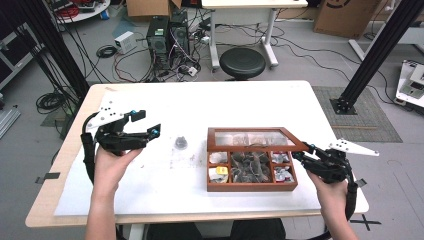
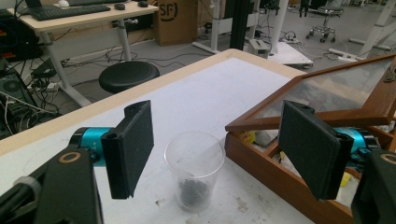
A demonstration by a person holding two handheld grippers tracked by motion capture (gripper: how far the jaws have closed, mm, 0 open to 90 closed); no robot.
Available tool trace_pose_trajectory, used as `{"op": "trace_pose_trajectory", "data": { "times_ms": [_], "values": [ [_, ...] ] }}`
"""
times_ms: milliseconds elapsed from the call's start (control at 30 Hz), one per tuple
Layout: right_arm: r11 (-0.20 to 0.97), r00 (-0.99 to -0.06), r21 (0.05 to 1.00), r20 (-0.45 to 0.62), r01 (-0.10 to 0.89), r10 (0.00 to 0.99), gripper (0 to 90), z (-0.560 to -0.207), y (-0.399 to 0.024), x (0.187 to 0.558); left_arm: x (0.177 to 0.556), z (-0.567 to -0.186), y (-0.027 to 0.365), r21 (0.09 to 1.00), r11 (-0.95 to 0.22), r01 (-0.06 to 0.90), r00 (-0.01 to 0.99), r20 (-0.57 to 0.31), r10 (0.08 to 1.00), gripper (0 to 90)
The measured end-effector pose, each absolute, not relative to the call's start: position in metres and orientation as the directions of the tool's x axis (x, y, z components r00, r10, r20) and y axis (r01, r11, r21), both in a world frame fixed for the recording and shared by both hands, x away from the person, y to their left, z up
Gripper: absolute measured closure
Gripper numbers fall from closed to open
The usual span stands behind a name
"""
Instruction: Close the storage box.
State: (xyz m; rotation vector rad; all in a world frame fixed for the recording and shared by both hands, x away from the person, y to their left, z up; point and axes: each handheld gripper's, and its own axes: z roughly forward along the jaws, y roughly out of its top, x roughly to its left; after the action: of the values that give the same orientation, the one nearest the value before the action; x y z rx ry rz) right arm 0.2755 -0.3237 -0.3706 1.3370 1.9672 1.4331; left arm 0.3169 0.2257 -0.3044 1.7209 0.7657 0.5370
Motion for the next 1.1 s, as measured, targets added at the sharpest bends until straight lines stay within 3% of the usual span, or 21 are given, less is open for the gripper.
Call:
{"op": "trace_pose_trajectory", "data": {
  "times_ms": [1100],
  "values": [
    [0.094, -0.51, 0.86, 0.207, 0.502, 0.835, 53.2, -0.402, -0.32, 0.249, 0.316, -0.305, 0.225, 0.96, -0.17, 0.224, 0.682, -0.029, 0.731, 26.9]
  ]
}}
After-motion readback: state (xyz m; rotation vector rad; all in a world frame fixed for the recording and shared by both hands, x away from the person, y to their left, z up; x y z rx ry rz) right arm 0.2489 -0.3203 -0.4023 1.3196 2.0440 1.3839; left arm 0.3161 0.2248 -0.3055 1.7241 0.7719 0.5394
